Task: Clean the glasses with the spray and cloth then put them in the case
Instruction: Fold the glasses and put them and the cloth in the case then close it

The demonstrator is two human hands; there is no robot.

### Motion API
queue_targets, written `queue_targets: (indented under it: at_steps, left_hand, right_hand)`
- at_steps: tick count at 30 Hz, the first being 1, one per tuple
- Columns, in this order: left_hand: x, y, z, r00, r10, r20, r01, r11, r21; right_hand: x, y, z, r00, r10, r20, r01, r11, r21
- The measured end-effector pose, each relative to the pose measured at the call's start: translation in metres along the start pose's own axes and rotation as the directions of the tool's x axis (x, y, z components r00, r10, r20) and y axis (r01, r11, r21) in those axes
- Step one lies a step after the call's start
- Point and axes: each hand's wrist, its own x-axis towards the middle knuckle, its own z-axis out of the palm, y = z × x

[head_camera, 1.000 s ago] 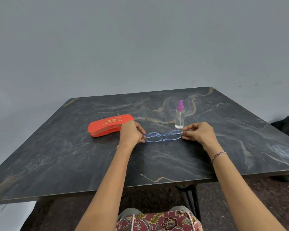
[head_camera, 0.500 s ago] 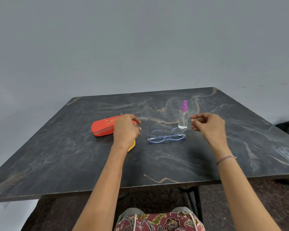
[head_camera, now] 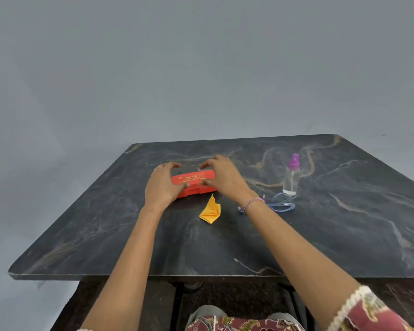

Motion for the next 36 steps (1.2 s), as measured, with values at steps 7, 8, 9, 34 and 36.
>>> queue_targets:
  at_steps: [7,8,9,34,36]
  left_hand:
    - [0.006,-0.023,0.005,0.982,-0.107,0.155,0.117,0.991,-0.058]
    - [0.005,-0.027,0.006,0.982,-0.123,0.144,0.135,0.988,-0.079]
    - [0.003,-0.030,0.007,0.982,-0.147,0.122,0.160,0.981,-0.113]
    - [-0.016,-0.046,0.003,0.968,-0.170,0.187,0.206,0.959,-0.195]
    - [-0.013,-0.047,0.001,0.961,-0.166,0.220,0.206,0.963,-0.172]
  right_hand:
    - [0.038,-0.001,0.031,0.954,0.023,0.298,0.044,0.975,-0.216]
    - [0.040,-0.001,0.031,0.948,0.028,0.317,0.047,0.974,-0.224]
    - [0.042,-0.001,0.031,0.944,0.024,0.328,0.054,0.972,-0.227]
    - [0.075,-0.004,0.029,0.984,0.114,0.139,-0.119,0.992,0.031]
    - [0.076,-0.006,0.031,0.981,0.122,0.153,-0.124,0.992,-0.001]
